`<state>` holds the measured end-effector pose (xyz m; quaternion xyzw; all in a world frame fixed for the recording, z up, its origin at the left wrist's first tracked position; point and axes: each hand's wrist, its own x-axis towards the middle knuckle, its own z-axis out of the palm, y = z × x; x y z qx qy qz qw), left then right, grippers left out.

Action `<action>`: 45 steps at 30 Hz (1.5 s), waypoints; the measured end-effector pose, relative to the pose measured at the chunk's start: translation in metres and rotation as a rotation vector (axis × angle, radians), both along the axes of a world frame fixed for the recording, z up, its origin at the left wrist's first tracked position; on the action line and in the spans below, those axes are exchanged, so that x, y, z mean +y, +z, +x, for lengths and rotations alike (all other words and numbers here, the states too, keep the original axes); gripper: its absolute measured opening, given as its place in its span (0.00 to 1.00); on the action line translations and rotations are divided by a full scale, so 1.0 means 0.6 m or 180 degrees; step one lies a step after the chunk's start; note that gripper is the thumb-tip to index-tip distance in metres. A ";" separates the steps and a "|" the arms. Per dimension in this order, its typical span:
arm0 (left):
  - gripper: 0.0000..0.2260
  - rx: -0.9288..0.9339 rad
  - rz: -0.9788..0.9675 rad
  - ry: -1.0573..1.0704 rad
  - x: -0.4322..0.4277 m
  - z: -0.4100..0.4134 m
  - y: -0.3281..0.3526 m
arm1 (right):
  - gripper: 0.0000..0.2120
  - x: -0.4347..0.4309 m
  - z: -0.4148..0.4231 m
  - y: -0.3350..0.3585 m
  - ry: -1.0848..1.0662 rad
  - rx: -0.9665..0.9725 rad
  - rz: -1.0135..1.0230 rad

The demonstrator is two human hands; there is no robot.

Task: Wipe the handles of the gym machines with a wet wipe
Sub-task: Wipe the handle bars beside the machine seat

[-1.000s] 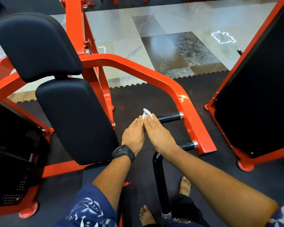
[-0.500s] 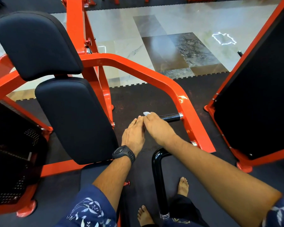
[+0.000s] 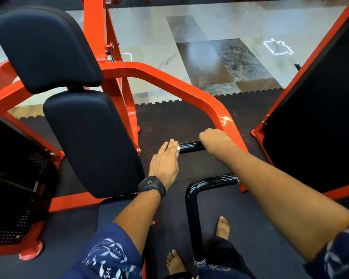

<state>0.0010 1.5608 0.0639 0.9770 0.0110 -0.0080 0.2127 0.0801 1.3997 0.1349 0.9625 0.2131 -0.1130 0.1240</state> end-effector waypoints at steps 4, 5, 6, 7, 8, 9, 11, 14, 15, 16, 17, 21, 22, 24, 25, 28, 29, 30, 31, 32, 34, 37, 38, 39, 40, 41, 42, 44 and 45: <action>0.18 -0.0050 -0.0086 0.0023 -0.003 -0.002 -0.005 | 0.14 0.000 -0.020 -0.024 0.0340 -0.0117 0.0140; 0.18 -0.0055 -0.0081 0.0021 -0.004 -0.002 -0.004 | 0.14 -0.008 -0.017 -0.026 0.0257 -0.0127 0.0111; 0.18 -0.0059 -0.0063 0.0020 -0.004 -0.002 -0.004 | 0.14 -0.017 -0.011 -0.022 0.0101 -0.0102 0.0055; 0.18 -0.0056 -0.0044 0.0020 -0.003 -0.002 -0.003 | 0.14 -0.025 -0.005 -0.018 -0.0067 -0.0101 0.0017; 0.19 -0.0059 -0.0034 0.0021 -0.003 -0.002 -0.002 | 0.15 -0.027 -0.003 -0.017 -0.0162 -0.0108 0.0020; 0.19 -0.0065 -0.0026 0.0021 -0.004 -0.002 -0.002 | 0.15 -0.021 -0.007 -0.017 -0.0137 -0.0155 0.0085; 0.20 -0.0075 -0.0002 0.0021 -0.005 -0.002 -0.004 | 0.15 0.003 -0.024 -0.025 0.0155 -0.0174 0.0373; 0.20 -0.0055 0.0031 0.0011 -0.005 -0.002 -0.003 | 0.13 0.003 -0.036 -0.039 0.0050 -0.0269 0.0758; 0.20 -0.0048 0.0060 -0.0005 -0.004 -0.001 -0.001 | 0.12 -0.004 -0.035 -0.043 -0.0143 -0.0405 0.0809; 0.19 -0.0037 0.0084 -0.0015 -0.003 -0.001 -0.001 | 0.11 -0.008 -0.038 -0.050 -0.0369 -0.0585 0.0862; 0.19 -0.0029 0.0091 -0.0013 -0.002 0.000 0.000 | 0.09 -0.009 -0.046 -0.057 -0.0617 -0.0812 0.1054; 0.19 -0.0007 0.0048 0.0017 -0.004 -0.002 -0.003 | 0.13 0.044 -0.105 -0.085 -0.1862 -0.0951 0.2851; 0.18 -0.0004 0.0045 0.0015 -0.003 -0.001 -0.003 | 0.16 0.056 -0.111 -0.088 -0.2083 -0.0987 0.3102; 0.18 0.0012 0.0065 -0.0020 -0.001 0.000 -0.002 | 0.18 0.075 -0.116 -0.083 -0.2738 -0.0993 0.3667; 0.18 0.0019 0.0079 -0.0039 0.000 0.001 -0.002 | 0.19 0.084 -0.114 -0.082 -0.3110 -0.1014 0.3939; 0.19 0.0045 0.0119 -0.0067 0.002 0.001 0.000 | 0.13 0.100 -0.104 -0.066 -0.4216 -0.0678 0.5005; 0.19 0.0055 0.0118 -0.0073 0.002 0.001 0.001 | 0.14 0.102 -0.099 -0.060 -0.4350 -0.0563 0.5113; 0.19 0.0064 0.0108 -0.0077 0.002 0.001 0.002 | 0.17 0.104 -0.091 -0.058 -0.4325 -0.0569 0.4969; 0.19 0.0069 0.0092 -0.0078 0.002 0.001 0.003 | 0.19 0.103 -0.081 -0.060 -0.4438 -0.0558 0.4903; 0.19 0.0071 0.0074 -0.0080 0.002 0.001 0.003 | 0.20 0.105 -0.073 -0.064 -0.4566 -0.0607 0.4807; 0.20 0.0081 0.0047 -0.0085 0.003 0.002 0.004 | 0.21 0.115 -0.071 -0.070 -0.4744 -0.0512 0.4751; 0.20 0.0095 0.0019 -0.0095 0.004 0.001 0.003 | 0.15 0.128 -0.098 -0.071 -0.4646 -0.0246 0.4912; 0.20 0.0094 -0.0010 -0.0086 0.004 0.001 0.001 | 0.14 0.130 -0.102 -0.066 -0.4756 -0.0168 0.5121; 0.20 0.0094 -0.0018 -0.0077 0.004 0.002 0.001 | 0.14 0.128 -0.099 -0.058 -0.4932 -0.0149 0.5428; 0.21 0.0097 0.0004 -0.0078 0.004 0.002 0.001 | 0.14 0.125 -0.092 -0.057 -0.5133 -0.0125 0.5731; 0.21 0.0107 0.0033 -0.0079 0.004 0.001 0.002 | 0.15 0.124 -0.090 -0.059 -0.5226 -0.0059 0.5971; 0.21 0.0114 0.0039 -0.0076 0.004 0.001 0.002 | 0.15 0.129 -0.093 -0.060 -0.5224 0.0056 0.6087; 0.21 0.0171 -0.0017 -0.0048 0.004 0.003 0.001 | 0.11 0.143 -0.108 -0.069 -0.5055 0.0478 0.6267; 0.22 0.0207 -0.0050 -0.0021 0.004 0.003 0.000 | 0.11 0.147 -0.115 -0.071 -0.4997 0.0630 0.6383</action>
